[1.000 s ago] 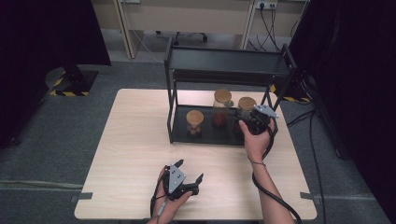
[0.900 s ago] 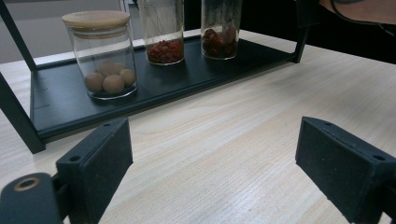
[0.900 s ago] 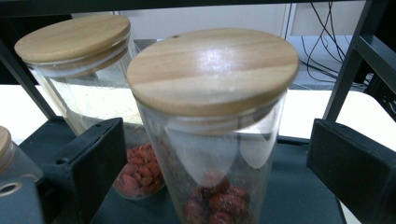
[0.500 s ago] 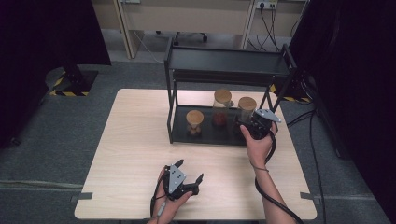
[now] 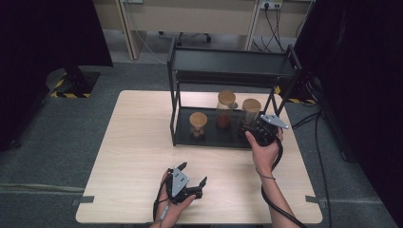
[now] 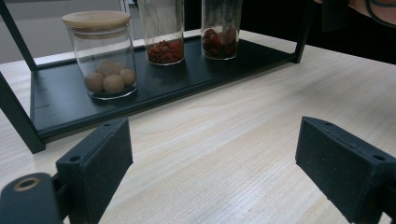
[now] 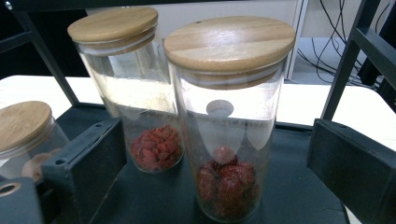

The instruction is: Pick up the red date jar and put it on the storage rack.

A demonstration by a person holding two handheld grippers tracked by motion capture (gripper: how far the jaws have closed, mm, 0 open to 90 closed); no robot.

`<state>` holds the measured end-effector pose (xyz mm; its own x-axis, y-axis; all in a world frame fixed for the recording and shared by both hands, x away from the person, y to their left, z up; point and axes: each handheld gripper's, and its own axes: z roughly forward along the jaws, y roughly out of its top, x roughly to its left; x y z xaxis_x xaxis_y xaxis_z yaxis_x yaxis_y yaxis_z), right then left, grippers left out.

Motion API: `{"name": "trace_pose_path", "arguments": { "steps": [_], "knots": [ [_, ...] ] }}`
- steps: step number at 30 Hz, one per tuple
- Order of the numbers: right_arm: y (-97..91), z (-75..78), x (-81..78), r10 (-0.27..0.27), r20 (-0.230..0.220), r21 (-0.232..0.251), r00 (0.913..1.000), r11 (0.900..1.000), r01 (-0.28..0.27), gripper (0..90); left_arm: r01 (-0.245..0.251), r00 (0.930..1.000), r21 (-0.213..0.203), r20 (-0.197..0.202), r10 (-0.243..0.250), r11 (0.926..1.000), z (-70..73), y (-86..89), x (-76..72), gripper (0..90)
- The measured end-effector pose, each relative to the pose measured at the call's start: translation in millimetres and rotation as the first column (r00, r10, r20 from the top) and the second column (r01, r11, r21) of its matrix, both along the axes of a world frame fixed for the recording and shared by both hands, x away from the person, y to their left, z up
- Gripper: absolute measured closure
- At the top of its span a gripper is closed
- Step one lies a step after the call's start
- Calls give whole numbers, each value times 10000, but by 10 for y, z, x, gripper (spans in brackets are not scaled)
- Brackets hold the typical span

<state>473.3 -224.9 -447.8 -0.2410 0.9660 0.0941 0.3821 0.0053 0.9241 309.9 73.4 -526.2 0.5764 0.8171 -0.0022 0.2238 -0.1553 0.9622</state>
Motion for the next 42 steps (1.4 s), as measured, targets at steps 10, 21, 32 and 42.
{"name": "trace_pose_path", "arguments": {
  "steps": [10,21,32,42],
  "knots": [
    [5,-25,-77,112,0,-79,9999,9999,-112,51,-3,10000,-13,-2,3,10000,0,1,1,105],
    [2,-35,-160,242,-33,-150,9997,9996,-242,51,-10,10000,-23,-11,10,10000,0,1,1,105],
    [1,-61,-237,364,-15,-155,9993,9992,-364,51,-11,10000,-32,-15,11,10000,0,3,2,105],
    [-50,-83,-326,406,-27,-124,9992,9991,-406,51,-21,10000,-24,-8,21,10000,0,1,0,106]
  ]
}}
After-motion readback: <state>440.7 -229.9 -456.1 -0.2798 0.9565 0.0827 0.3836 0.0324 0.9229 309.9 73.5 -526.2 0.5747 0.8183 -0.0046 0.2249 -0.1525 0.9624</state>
